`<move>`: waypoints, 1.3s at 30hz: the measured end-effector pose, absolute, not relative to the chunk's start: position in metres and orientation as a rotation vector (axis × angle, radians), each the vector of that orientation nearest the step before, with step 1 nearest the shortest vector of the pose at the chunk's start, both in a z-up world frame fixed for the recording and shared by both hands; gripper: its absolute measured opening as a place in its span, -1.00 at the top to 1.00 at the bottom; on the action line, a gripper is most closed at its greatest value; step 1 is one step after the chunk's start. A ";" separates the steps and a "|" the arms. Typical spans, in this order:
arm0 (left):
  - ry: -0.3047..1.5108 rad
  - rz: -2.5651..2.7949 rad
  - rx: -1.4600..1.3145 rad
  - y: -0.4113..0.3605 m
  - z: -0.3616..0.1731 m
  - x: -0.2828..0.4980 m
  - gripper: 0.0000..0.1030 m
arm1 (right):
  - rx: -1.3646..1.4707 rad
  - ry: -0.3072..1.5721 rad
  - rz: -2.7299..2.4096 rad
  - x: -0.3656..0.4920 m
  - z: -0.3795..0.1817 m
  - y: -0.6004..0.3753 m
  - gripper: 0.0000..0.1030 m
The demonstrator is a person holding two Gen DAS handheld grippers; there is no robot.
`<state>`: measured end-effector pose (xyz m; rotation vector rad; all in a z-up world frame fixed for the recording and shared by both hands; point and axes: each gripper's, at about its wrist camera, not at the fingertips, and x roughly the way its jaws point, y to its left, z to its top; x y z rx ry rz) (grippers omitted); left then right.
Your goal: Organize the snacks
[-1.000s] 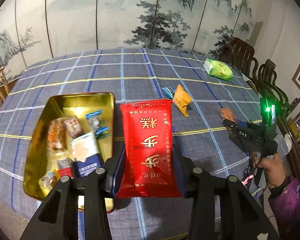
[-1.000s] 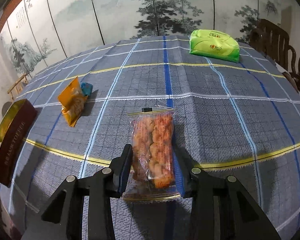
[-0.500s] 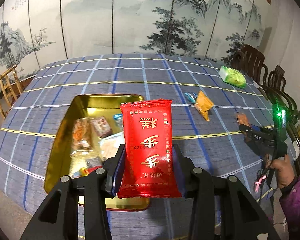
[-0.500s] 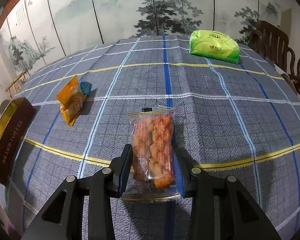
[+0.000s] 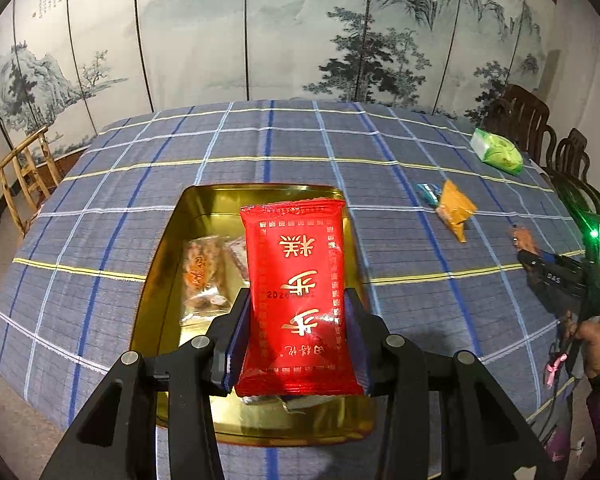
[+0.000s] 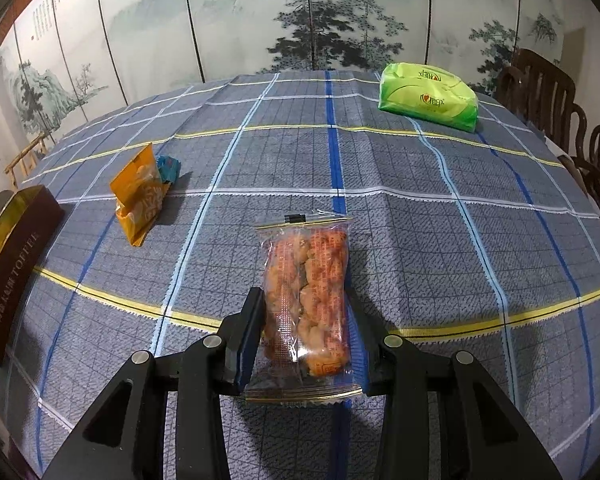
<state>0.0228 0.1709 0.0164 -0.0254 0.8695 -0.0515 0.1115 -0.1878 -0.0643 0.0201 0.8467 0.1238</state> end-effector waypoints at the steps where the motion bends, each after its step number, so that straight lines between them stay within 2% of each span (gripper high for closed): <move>1: 0.875 -0.050 -0.029 0.174 0.015 0.025 0.22 | 0.020 0.847 0.124 0.111 -0.064 -0.187 0.22; 39: 0.941 -0.002 0.073 0.192 -0.010 0.081 0.22 | 0.014 0.847 0.121 0.112 -0.064 -0.185 0.22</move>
